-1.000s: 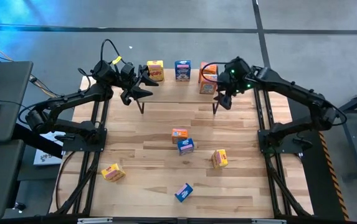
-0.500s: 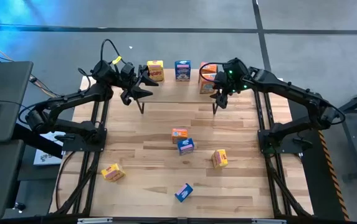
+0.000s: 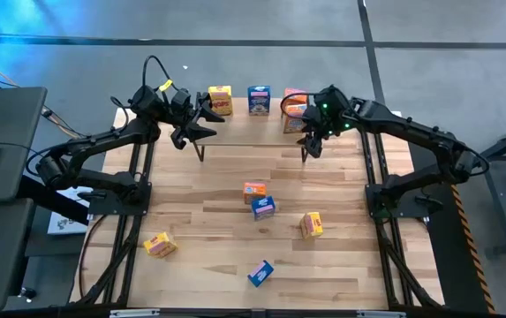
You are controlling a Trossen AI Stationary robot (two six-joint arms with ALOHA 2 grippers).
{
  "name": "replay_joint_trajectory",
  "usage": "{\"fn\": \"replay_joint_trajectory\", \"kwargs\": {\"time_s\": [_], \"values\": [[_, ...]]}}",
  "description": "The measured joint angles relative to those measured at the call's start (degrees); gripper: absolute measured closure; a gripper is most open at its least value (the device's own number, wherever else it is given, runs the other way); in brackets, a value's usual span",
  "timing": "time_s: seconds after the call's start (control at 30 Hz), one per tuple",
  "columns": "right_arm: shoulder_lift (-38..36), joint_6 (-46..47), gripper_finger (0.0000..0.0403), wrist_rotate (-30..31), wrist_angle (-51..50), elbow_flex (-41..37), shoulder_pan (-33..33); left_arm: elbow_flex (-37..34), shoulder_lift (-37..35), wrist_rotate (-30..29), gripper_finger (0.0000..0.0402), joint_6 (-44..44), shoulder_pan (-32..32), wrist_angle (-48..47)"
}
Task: Stack cereal on shelf
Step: Put the top orange box on the shelf aligned with the other orange cereal box, then put the left yellow cereal box on the shelf aligned with the other yellow cereal box
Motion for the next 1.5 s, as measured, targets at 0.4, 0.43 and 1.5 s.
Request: {"fn": "replay_joint_trajectory", "kwargs": {"time_s": [0.4,0.43,1.5], "values": [[1.16,2.35,0.0185,7.42,7.39,0.00,6.82,0.00,0.00,0.00,0.0178,-0.01,0.00,-0.01],[1.36,2.46,0.0185,8.08,7.95,0.00,7.05,0.00,0.00,0.00,0.0178,0.00,0.00,-0.02],[5.02,6.21,0.0185,18.82,15.91,0.00,9.36,0.00,0.00,-0.39,0.0178,0.00,0.00,-0.02]]}}
